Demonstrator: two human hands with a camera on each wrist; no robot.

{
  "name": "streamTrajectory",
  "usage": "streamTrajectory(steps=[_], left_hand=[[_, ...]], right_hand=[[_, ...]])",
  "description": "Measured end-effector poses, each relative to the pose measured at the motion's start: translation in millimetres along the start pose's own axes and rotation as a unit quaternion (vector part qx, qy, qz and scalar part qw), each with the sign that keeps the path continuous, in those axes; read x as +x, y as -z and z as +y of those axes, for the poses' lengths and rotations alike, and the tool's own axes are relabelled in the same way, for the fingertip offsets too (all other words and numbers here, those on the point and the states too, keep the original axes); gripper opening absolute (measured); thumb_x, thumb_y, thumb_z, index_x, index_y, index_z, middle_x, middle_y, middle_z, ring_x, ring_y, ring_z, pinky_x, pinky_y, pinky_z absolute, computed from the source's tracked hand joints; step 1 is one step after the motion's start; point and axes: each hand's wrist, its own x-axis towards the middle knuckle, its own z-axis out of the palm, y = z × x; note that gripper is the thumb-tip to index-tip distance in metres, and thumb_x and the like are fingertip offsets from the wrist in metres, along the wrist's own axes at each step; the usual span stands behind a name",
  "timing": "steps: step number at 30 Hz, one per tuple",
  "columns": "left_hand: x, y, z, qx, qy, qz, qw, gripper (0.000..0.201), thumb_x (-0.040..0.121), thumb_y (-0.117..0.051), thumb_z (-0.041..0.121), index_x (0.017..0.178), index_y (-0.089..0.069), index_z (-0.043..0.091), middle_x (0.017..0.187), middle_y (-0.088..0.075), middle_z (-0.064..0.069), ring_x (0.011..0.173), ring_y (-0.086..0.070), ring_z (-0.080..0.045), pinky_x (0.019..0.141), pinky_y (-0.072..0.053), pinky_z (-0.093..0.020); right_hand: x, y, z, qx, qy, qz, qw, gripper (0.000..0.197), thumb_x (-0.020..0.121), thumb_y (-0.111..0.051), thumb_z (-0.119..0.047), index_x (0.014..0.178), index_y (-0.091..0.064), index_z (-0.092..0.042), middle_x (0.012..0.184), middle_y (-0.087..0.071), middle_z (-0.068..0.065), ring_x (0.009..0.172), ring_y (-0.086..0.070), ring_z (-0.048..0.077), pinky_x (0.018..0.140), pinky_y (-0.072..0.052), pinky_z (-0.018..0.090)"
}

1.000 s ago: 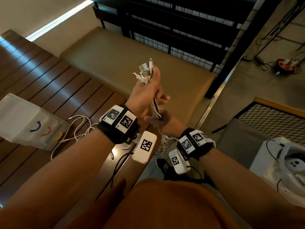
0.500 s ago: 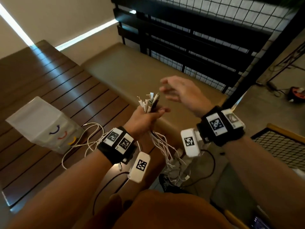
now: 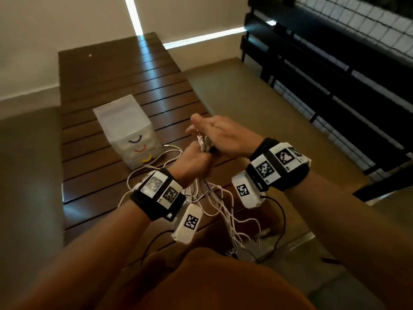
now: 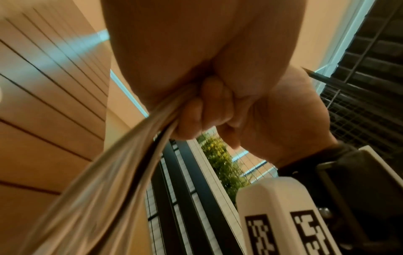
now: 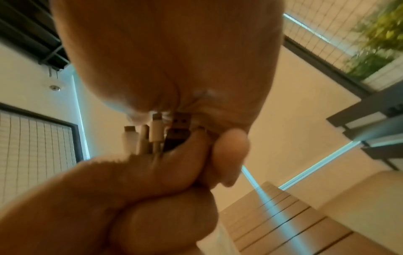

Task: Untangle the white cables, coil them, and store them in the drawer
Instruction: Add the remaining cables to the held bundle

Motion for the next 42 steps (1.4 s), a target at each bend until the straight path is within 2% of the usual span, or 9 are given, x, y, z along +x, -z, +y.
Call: streamTrajectory(steps=[3,5,9,12,17,20,23,33,42], left_hand=[[-7.0,16.5,8.5,0.005,0.069,0.013,0.998,0.023,0.097,-0.042,-0.005,0.098,-0.065,-0.003,0.070,-0.067,-0.018,0.069,-0.058,-0.029,0.062,-0.042,-0.044],[-20.0,32.1,-1.2,0.012,0.135,0.058,0.989,0.029,0.097,-0.029,-0.015,0.125,-0.036,-0.020,0.095,-0.055,-0.043,0.109,-0.056,-0.027,0.093,-0.035,-0.036],[-32.4,48.5,-24.9,0.028,0.101,0.131,0.986,0.031,0.096,-0.037,-0.013,0.086,-0.050,0.012,0.055,-0.057,0.008,0.057,-0.057,0.007,0.056,-0.045,-0.007],[-46.8,68.6,-45.0,0.017,0.123,0.138,0.983,0.030,0.094,-0.049,-0.006,0.085,-0.051,0.023,0.079,-0.053,0.011,0.059,-0.058,0.010,0.054,-0.045,-0.006],[-56.3,87.3,-73.3,-0.086,0.112,0.116,0.983,0.034,0.100,-0.044,0.012,0.067,-0.048,0.012,0.052,-0.042,0.002,0.042,-0.030,-0.009,0.040,-0.025,-0.022],[-67.3,103.1,-100.5,-0.163,0.155,0.158,0.962,0.049,0.101,-0.040,0.036,0.059,-0.046,0.013,0.043,-0.032,0.006,0.038,-0.024,-0.008,0.037,-0.023,-0.018],[-72.3,112.7,-123.9,-0.212,0.172,0.205,0.940,0.051,0.099,-0.042,0.042,0.056,-0.048,0.015,0.045,-0.032,0.005,0.040,-0.027,-0.009,0.036,-0.025,-0.018],[-66.4,118.3,-154.8,-0.305,0.197,0.243,0.900,0.041,0.102,-0.039,0.038,0.075,-0.055,0.011,0.045,-0.027,0.007,0.037,-0.024,-0.006,0.036,-0.022,-0.017],[-62.8,116.1,-167.1,-0.095,0.204,0.243,0.944,0.021,0.076,-0.078,0.009,0.091,-0.076,0.023,0.084,-0.072,-0.003,0.075,-0.066,-0.018,0.071,-0.054,-0.030]], right_hand=[[24.2,-14.2,-15.1,0.020,0.023,-0.046,0.998,0.042,0.095,-0.037,-0.060,0.098,-0.070,-0.035,0.108,-0.071,0.004,0.102,-0.065,0.017,0.092,-0.050,0.035],[35.5,-32.5,-22.2,-0.073,0.062,-0.079,0.992,0.040,0.097,-0.041,-0.052,0.094,-0.074,-0.029,0.098,-0.072,-0.006,0.091,-0.065,0.009,0.084,-0.051,0.033],[46.5,-68.8,-28.2,-0.110,0.134,-0.073,0.982,0.045,0.101,-0.041,-0.042,0.087,-0.073,-0.014,0.078,-0.068,-0.003,0.071,-0.060,0.010,0.063,-0.044,0.026],[52.6,-89.3,-31.1,-0.091,0.144,-0.109,0.979,0.050,0.101,-0.036,-0.045,0.090,-0.073,-0.014,0.082,-0.069,0.000,0.075,-0.063,0.011,0.067,-0.046,0.027],[81.1,-102.8,-15.0,0.142,0.040,-0.150,0.978,0.056,0.101,-0.024,-0.049,0.123,-0.064,-0.016,0.108,-0.065,0.009,0.094,-0.060,0.010,0.081,-0.047,0.024],[99.6,-124.5,28.8,0.019,0.044,-0.136,0.990,0.038,0.100,-0.045,-0.034,0.086,-0.070,-0.010,0.074,-0.060,0.006,0.069,-0.054,0.016,0.071,-0.045,0.036],[103.0,-154.6,76.3,-0.174,0.019,-0.259,0.950,0.019,0.093,-0.057,-0.018,0.098,-0.075,-0.021,0.095,-0.073,-0.001,0.083,-0.068,0.015,0.082,-0.054,0.034],[96.6,-192.7,119.0,-0.362,0.087,-0.198,0.907,0.021,0.090,-0.060,-0.036,0.107,-0.071,-0.030,0.120,-0.046,0.005,0.103,-0.057,0.029,0.078,-0.053,0.039],[114.3,-159.9,85.4,-0.100,-0.033,-0.292,0.951,0.017,0.090,-0.066,-0.025,0.104,-0.073,-0.019,0.090,-0.062,-0.008,0.086,-0.060,0.010,0.075,-0.046,0.024]])
